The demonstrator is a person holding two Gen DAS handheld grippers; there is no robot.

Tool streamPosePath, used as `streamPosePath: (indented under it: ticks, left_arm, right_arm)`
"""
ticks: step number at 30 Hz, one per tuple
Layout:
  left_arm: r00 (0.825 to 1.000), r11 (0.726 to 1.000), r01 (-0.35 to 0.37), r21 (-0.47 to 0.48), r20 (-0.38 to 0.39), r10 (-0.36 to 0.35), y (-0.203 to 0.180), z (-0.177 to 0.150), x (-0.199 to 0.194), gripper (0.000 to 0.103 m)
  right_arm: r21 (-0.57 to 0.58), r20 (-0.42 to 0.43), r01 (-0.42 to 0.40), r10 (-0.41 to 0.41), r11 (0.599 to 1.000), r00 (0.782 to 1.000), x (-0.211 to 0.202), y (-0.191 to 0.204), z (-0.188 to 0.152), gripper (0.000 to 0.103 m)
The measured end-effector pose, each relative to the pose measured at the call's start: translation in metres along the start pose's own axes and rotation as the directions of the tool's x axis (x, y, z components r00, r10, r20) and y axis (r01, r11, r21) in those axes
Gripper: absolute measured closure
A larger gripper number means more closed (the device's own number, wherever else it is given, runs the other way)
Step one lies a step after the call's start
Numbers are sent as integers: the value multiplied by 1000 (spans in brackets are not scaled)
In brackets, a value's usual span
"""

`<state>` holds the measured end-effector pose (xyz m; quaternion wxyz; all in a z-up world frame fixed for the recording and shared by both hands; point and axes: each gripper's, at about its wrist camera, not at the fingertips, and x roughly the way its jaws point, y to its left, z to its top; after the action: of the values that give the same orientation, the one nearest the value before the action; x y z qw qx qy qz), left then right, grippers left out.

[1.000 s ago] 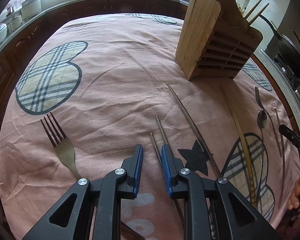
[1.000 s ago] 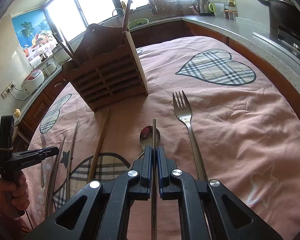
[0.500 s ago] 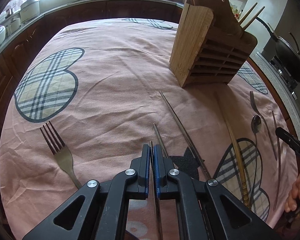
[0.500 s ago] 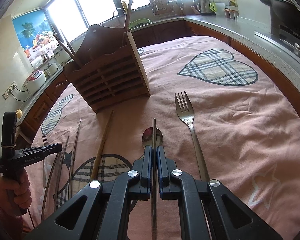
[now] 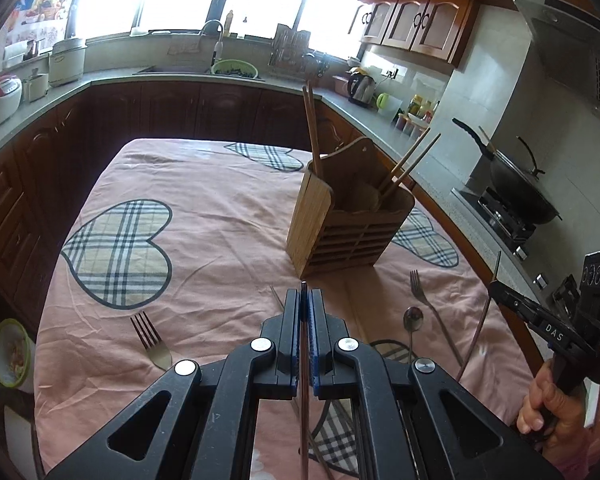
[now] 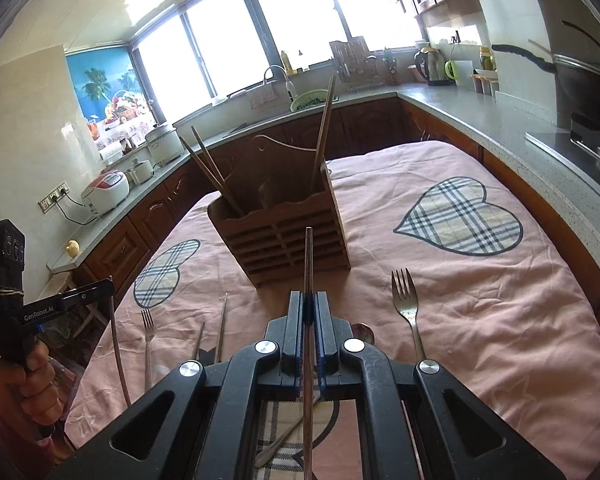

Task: Organize utensils
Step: 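Lift both held chopsticks and carry them over the wooden holder, then lower both chopsticks down into the wooden holder slots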

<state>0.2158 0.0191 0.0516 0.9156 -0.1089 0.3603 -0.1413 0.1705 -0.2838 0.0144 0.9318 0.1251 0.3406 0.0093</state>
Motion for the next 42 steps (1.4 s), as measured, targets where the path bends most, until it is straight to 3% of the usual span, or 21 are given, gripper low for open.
streamPosePath:
  ticks: [12, 42]
  left_arm:
    - [993, 1000, 20, -19, 119, -17, 4, 4, -49, 101]
    - [968, 997, 76, -9, 238, -72, -3, 63, -29, 101]
  right_arm:
    - [-47, 98, -25, 30, 999, 995, -20, 20, 30, 98]
    - [-50, 228, -22, 33, 998, 973, -12, 11, 92, 98]
